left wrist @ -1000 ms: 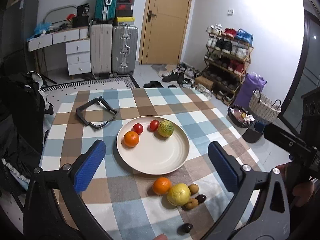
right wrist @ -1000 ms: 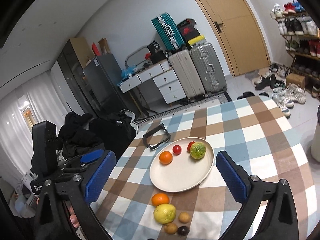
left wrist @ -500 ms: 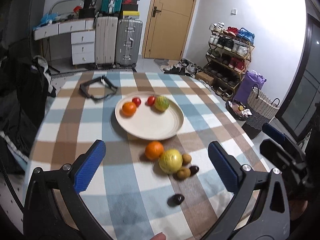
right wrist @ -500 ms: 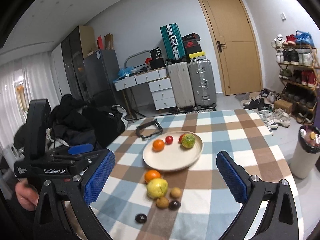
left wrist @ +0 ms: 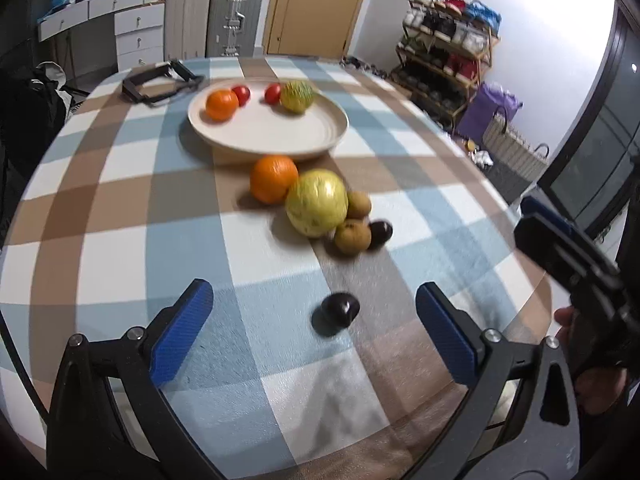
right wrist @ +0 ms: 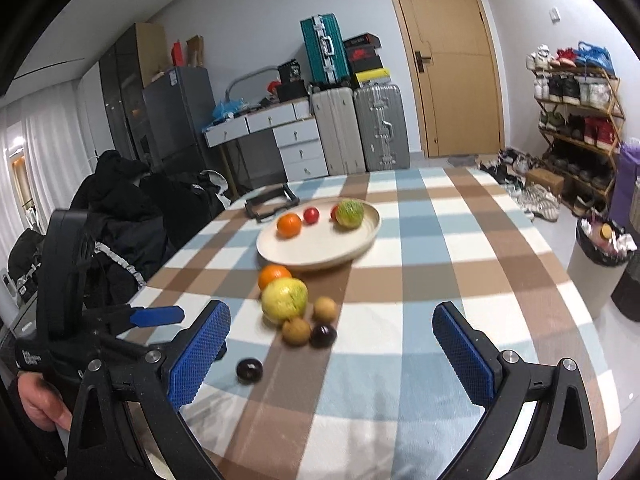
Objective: Organize fruits
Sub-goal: 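Reach the left tool to the dark purple plum and grasp it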
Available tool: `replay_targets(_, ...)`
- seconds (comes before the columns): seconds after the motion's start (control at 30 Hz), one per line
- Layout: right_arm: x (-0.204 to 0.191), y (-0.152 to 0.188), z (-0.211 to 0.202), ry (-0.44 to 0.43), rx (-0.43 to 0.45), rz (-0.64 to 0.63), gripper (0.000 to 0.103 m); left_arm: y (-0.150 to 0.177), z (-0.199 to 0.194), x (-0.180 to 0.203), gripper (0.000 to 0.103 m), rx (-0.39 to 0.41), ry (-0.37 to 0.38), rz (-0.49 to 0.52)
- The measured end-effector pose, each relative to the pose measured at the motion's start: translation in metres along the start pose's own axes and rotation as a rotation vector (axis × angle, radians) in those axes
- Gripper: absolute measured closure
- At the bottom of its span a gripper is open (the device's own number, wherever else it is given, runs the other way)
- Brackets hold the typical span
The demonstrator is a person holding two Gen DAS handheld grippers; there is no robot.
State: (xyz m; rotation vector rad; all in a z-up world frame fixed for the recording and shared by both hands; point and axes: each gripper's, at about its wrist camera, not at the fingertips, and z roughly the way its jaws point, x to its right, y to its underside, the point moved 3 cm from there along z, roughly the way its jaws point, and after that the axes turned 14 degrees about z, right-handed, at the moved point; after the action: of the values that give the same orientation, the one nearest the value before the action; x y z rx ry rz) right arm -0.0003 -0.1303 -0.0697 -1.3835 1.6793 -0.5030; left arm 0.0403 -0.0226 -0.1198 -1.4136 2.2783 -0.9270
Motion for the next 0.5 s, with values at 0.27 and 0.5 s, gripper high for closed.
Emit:
replay_targets(0.27,0.017,0.01,0.006,0.026,-0.03,0.031,0.0,0.006,0.019,0.016,0.026,-0.04,0.034,0.081)
replay_targets(0.5,0.02,0.013,0.01,0.027,-0.042,0.042,0.0,0.004,0.024,0.015,0.064,-0.048,0.09,0.082)
